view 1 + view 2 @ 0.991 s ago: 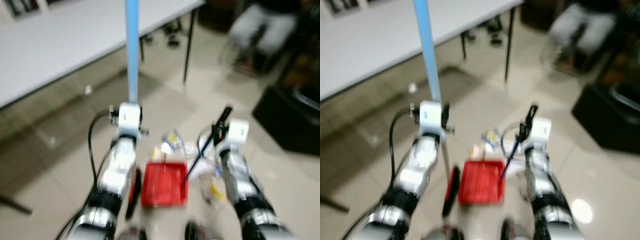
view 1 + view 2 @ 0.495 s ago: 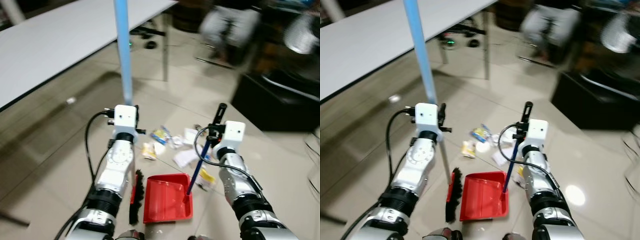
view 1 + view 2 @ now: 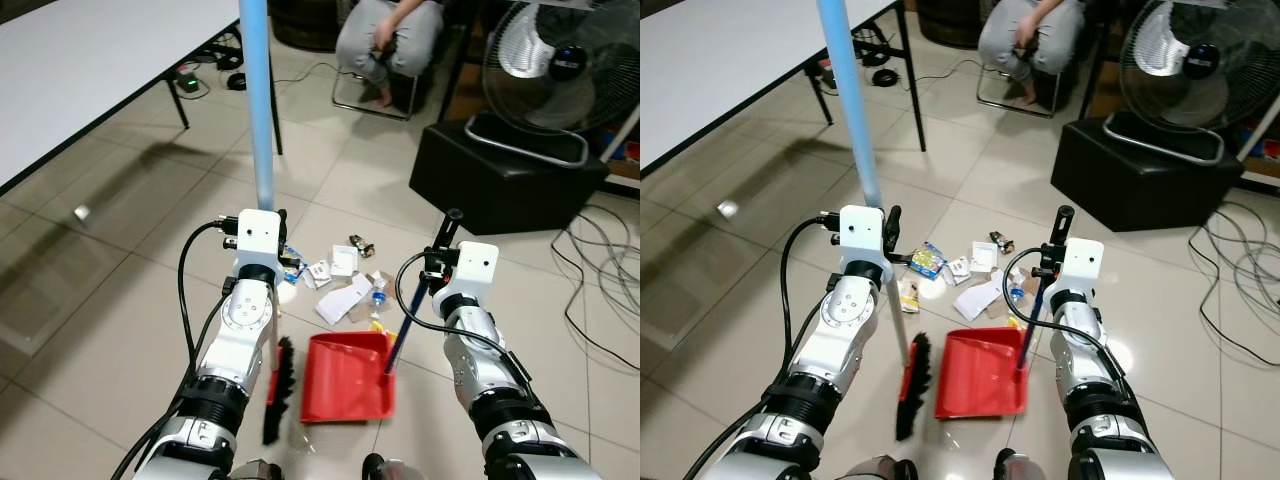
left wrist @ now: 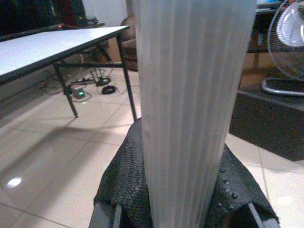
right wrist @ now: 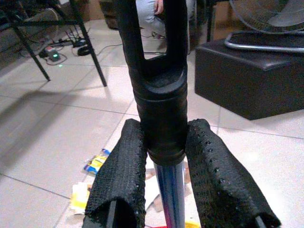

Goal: Sweep floor

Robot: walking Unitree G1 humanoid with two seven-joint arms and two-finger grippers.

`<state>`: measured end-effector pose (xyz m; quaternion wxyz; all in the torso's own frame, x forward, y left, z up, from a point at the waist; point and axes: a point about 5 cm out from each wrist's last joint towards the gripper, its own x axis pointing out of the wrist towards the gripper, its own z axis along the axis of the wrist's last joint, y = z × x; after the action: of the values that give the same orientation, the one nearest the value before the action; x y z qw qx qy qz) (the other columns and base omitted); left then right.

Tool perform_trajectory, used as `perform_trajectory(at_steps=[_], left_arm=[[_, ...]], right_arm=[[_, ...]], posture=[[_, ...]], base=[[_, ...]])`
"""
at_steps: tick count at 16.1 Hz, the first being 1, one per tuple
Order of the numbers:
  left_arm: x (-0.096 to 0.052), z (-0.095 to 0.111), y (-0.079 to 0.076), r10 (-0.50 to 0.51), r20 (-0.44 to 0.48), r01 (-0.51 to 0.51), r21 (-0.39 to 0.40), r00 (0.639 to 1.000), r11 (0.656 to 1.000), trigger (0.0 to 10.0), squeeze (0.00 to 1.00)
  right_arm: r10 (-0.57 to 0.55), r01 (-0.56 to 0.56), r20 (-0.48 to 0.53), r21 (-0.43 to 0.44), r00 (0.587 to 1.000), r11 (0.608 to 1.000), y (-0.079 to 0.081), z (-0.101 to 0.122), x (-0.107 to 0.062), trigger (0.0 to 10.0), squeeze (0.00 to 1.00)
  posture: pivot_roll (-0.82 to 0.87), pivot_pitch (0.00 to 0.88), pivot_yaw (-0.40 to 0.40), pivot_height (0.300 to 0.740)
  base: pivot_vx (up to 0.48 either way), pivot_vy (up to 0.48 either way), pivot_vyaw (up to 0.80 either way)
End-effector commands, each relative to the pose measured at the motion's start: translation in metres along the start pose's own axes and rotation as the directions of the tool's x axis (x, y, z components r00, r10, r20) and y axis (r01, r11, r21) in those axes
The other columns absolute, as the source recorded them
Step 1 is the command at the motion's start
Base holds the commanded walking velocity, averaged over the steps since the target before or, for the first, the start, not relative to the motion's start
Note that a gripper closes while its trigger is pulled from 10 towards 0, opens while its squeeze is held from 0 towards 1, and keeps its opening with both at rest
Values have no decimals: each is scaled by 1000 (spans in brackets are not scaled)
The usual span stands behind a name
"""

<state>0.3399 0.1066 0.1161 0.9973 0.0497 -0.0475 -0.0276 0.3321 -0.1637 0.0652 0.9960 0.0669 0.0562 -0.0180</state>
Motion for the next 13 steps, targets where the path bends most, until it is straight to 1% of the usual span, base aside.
perform_trajectory(at_steps=[1,2,13], left_arm=[[5,11,1,-4,46,4,3,999,1000,10000,0],[5,11,1,-4,46,4,2,999,1000,10000,0],[6,12,2,-4,48,4,8,999,1000,10000,0]], right_arm=[[8,-8,34,14,999,1000,3,9,3,10000,0],[10,-10,38,2,999,1000,4,9,3,10000,0],[11,-12,27,15,1000,1000,4,8,4,10000,0]], posture=[[11,78,40,740],[12,77,38,740],[14,81,36,740]], base=[[0,0,-781],[0,0,-781],[0,0,-758]])
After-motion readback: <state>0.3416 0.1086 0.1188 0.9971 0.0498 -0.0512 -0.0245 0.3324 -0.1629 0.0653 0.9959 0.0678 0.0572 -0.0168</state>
